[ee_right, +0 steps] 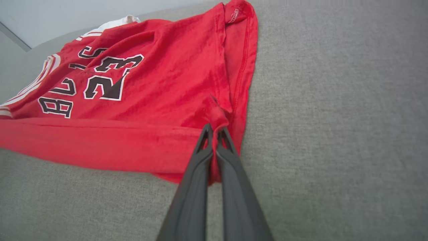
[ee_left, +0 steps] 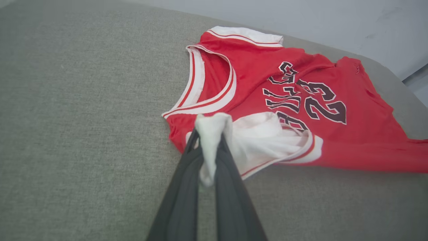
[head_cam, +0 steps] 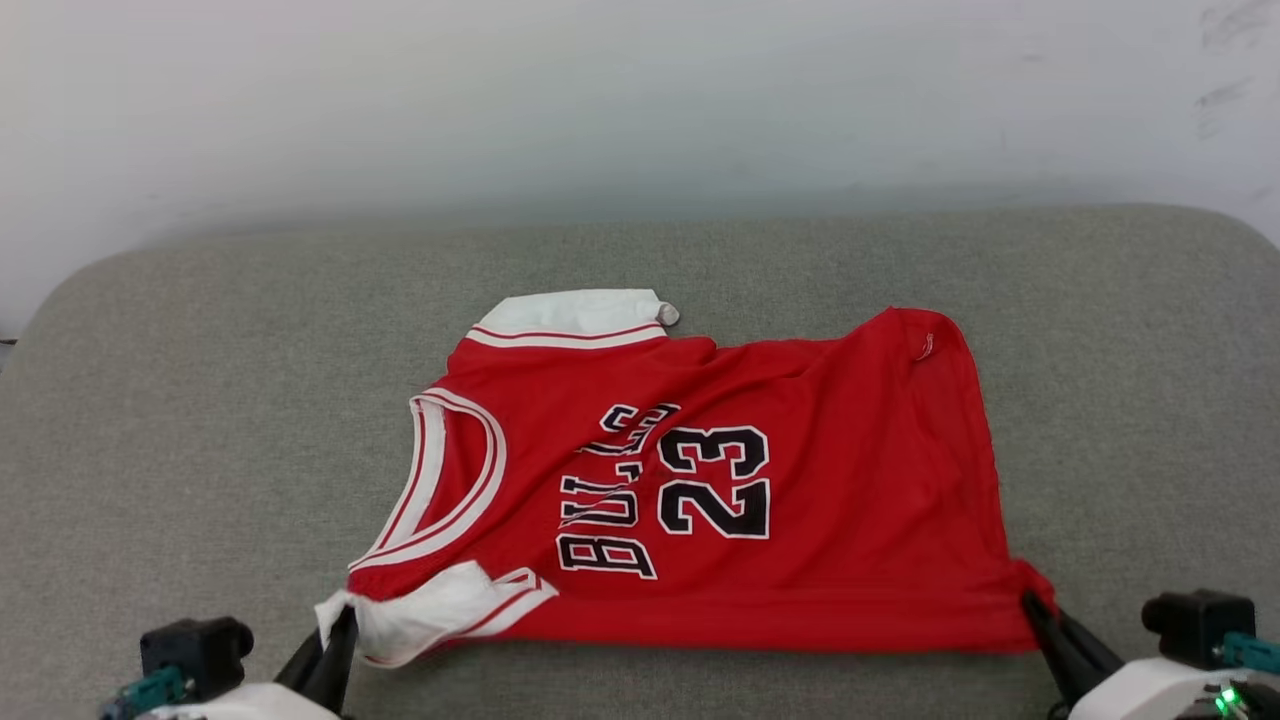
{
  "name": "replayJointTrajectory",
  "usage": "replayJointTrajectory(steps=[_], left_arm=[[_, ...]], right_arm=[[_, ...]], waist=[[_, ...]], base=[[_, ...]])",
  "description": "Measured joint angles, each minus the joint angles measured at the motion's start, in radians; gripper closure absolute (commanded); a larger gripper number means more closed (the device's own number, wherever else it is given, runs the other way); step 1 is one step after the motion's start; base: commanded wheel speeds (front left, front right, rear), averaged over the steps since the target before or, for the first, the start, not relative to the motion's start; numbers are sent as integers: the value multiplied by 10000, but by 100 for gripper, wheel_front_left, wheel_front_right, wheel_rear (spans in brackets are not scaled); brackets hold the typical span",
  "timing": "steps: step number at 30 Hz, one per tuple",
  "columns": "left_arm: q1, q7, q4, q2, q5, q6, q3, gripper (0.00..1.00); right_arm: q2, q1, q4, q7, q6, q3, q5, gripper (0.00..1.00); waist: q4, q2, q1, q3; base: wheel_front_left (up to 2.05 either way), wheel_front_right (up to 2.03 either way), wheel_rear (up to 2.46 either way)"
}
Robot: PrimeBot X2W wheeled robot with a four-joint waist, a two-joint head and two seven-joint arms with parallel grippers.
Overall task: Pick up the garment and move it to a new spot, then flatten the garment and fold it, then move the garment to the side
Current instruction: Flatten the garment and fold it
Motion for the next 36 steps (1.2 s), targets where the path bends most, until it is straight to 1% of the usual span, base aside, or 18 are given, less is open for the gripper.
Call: replayJointTrajectory(steps=[4, 9, 15, 18, 22, 23, 24, 25, 26, 27, 29, 31, 34, 36], left_arm=[[-884, 63, 203, -52, 194, -251, -173, 100], [-2003, -105, 683, -211, 441, -474, -259, 100], [-2874, -313, 1615, -520, 525, -803, -382, 100], [-3125, -316, 2224, -692, 430, -966, -466, 100], [-3455, -322, 2984, -909, 295, -1304, -600, 100], [-3536, -359, 3147, -955, 240, -1352, -596, 100], [-3622, -328, 3287, -997, 222, -1415, -635, 99], [-3681, -251, 3436, -1026, 178, -1469, -686, 63], [-3712, -309, 3524, -1072, 174, -1486, -686, 47], [-3760, -370, 3616, -1120, 174, -1488, -679, 0], [-3830, -451, 3751, -1197, 174, -1494, -688, 0], [-3851, -606, 3843, -1212, 173, -1482, -617, 0], [-3836, -773, 3917, -1147, 184, -1346, -514, 0], [-3756, -817, 3902, -1066, 222, -1179, -439, 0]], right_arm=[[240, -561, -571, 514, 0, -205, -305, 100], [257, -1446, -644, 683, -2, -205, -525, 100], [215, -2222, 8, 558, -2, 98, -497, 100], [196, -2524, 577, 364, -4, 309, -408, 100], [169, -2924, 1285, 4, -4, 591, -138, 100], [161, -2982, 1440, -77, -2, 663, -82, 91], [144, -3033, 1576, -188, -4, 711, -65, 64], [105, -3092, 1687, -291, -2, 767, -40, 24], [46, -3155, 1764, -376, -2, 909, -27, 0], [21, -3184, 1781, -535, -4, 1034, 48, 0], [61, -3191, 1758, -1016, -4, 1103, 420, 0], [-29, -3196, 1747, -1486, -4, 1060, 468, 0], [-52, -3178, 1743, -2178, -4, 851, 322, 0], [0, -3111, 1726, -2495, -4, 608, 50, 0]], waist=[[-11, 0, 1, 416], [6, 0, 2, 1108], [16, 0, 2, 1911], [2, 0, 3, 2222], [-20, 0, 3, 2477], [-17, 0, 3, 2501], [-6, 0, 3, 2508], [8, 0, 3, 2502], [17, -1, 2, 2481], [25, 0, 2, 2447], [47, 0, 2, 2333], [69, -1, 2, 2181], [73, 0, 2, 1885], [61, 0, 1, 1650]], base=[[0, 0, 0], [0, 0, 0], [0, 0, 0], [0, 0, 0], [0, 0, 0], [0, 0, 0], [0, 0, 0], [0, 0, 0], [0, 0, 0], [0, 0, 0], [0, 0, 0], [0, 0, 0], [0, 0, 0], [0, 0, 0]])
